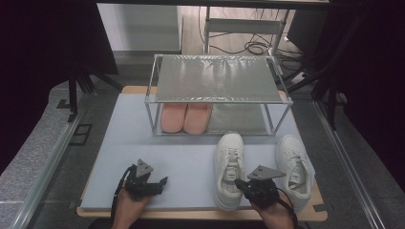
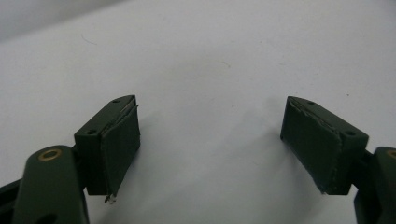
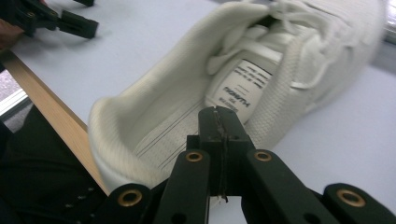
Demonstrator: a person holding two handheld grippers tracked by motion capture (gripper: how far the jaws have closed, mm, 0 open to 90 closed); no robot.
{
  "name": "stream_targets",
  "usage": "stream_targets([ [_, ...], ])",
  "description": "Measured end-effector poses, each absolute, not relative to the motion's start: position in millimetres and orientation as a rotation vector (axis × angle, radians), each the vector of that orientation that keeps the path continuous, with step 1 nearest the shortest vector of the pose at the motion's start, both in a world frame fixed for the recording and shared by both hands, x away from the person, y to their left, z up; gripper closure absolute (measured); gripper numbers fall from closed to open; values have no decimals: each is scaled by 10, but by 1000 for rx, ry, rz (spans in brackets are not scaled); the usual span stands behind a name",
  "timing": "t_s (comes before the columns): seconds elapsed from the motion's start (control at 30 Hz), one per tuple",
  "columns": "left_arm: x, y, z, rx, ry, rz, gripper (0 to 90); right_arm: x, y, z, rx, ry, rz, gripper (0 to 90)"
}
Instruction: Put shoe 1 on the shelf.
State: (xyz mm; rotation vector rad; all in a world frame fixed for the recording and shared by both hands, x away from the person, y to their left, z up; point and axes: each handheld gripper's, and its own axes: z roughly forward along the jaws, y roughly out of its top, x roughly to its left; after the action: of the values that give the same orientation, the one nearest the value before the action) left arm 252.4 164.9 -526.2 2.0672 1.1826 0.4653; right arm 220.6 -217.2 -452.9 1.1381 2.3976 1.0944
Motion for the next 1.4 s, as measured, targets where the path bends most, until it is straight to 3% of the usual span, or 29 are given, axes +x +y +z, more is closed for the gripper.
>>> stream_targets([
  [0.4,2525,1649,-5262,2069,1182,465,198,2197,-2425,-4365,1202,2319,1071,898],
  [0.6,2525,1649,-5261,2069,1182,465,198,2417,-2480,-4211,1271,2221,1048,898],
  [0.87,2525,1648,-5262,2065,1184,465,198,2834,-2298,-4413,1363,2202,887,898],
  [1.4,2527,1652,-5261,2070,1180,466,198,3043,-2070,-4513,1370,2315,958,899],
])
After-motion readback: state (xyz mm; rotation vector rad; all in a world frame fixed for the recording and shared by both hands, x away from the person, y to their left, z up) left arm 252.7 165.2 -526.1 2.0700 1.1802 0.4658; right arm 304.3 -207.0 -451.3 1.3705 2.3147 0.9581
